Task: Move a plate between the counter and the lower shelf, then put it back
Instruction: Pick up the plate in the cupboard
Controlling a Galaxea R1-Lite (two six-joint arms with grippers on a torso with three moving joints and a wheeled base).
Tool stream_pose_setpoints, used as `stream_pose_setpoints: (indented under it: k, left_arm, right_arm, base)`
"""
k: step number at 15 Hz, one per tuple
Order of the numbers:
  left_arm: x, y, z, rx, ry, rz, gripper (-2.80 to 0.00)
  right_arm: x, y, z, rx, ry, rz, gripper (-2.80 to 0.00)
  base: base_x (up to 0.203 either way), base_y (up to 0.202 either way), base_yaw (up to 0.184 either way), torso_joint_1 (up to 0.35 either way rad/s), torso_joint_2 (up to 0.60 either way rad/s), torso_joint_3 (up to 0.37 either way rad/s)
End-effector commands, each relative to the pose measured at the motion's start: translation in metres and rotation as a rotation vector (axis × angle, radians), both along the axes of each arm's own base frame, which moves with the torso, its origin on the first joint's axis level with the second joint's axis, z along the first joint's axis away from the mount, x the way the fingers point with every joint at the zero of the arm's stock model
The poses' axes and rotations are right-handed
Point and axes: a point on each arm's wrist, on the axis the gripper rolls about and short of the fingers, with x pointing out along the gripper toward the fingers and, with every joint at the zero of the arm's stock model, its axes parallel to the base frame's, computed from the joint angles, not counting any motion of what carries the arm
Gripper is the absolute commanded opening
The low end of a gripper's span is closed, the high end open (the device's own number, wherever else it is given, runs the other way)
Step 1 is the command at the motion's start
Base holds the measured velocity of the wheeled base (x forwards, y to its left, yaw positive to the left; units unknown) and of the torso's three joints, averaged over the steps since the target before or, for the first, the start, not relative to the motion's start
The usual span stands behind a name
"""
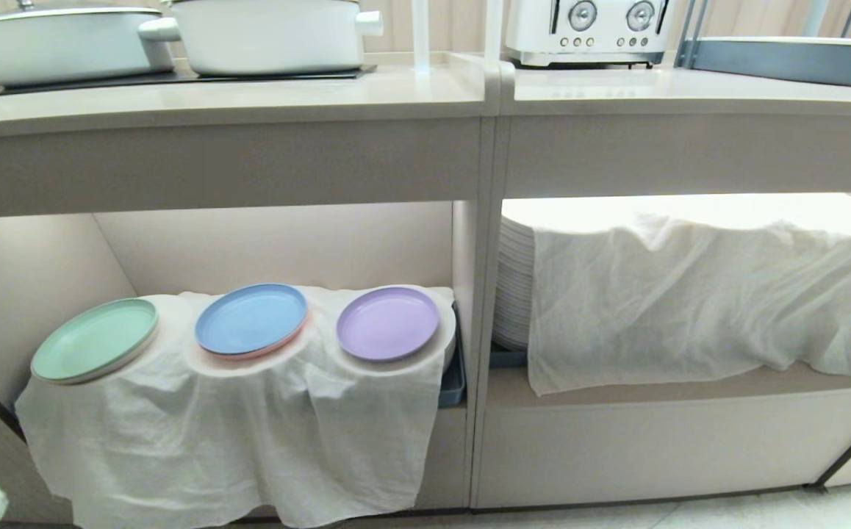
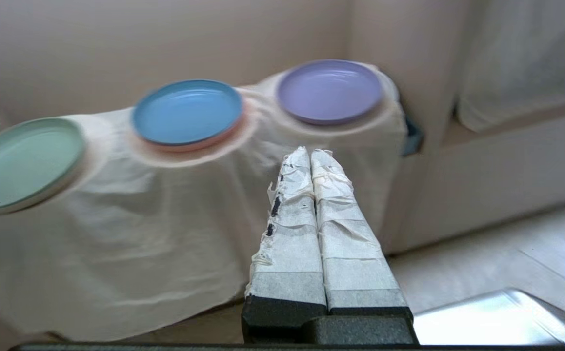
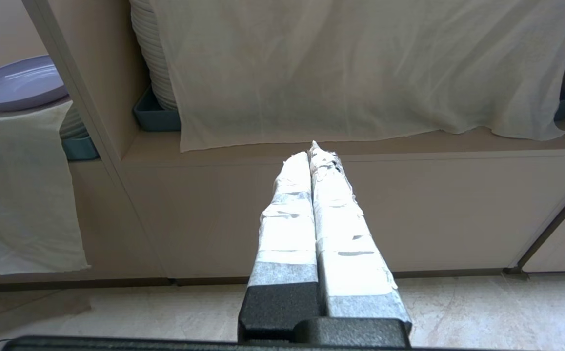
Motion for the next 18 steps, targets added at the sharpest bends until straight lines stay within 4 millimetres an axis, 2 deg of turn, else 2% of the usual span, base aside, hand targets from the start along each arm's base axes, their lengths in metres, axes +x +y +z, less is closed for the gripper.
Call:
stream_pose_setpoints:
  k: [1,3,5,9,12,15,18]
  left_arm:
    - [0.039,-0.005,0.013,0.006,0.160,-0.066,-2.80]
    - [0.072,-0.012,0.018,-0.013,0.250,-0.130,-2.80]
    - [0.106,-0.022,0.012,-0.055,0.354,-0.159,-2.80]
    - [0.171,-0.040,-0.022,-0.218,0.578,-0.086,-2.80]
    - [0.205,-0.051,-0.054,-0.328,0.714,0.056,-2.80]
    - [0.239,-0.067,-0.083,-0.436,0.774,0.209,-2.80]
    - [0.264,-0.086,-0.101,-0.488,0.793,0.276,-2.80]
  right_arm:
    - [0.000,0.000,0.000,0.000,0.000,0.000,-2.80]
    - [0.000,0.000,0.000,0.000,0.000,0.000,-2.80]
    - [0.000,0.000,0.000,0.000,0.000,0.000,-2.80]
    - [0.000,0.000,0.000,0.000,0.000,0.000,-2.80]
    - [0.000,0.000,0.000,0.000,0.000,0.000,-2.80]
    - [0.000,0.000,0.000,-0.001,0.000,0.000,-2.80]
    - [0.000,0.000,0.000,-0.001,0.000,0.000,-2.80]
  base:
    - [0.000,0.000,0.000,0.000,0.00,0.000]
    - [0.000,0.000,0.000,0.000,0.00,0.000]
    - [0.000,0.000,0.000,0.000,0.00,0.000]
    - [0.000,0.000,0.000,0.000,0.00,0.000]
    - [0.000,0.000,0.000,0.000,0.00,0.000]
    - [0.000,0.000,0.000,0.000,0.00,0.000]
    - [0.000,0.000,0.000,0.000,0.00,0.000]
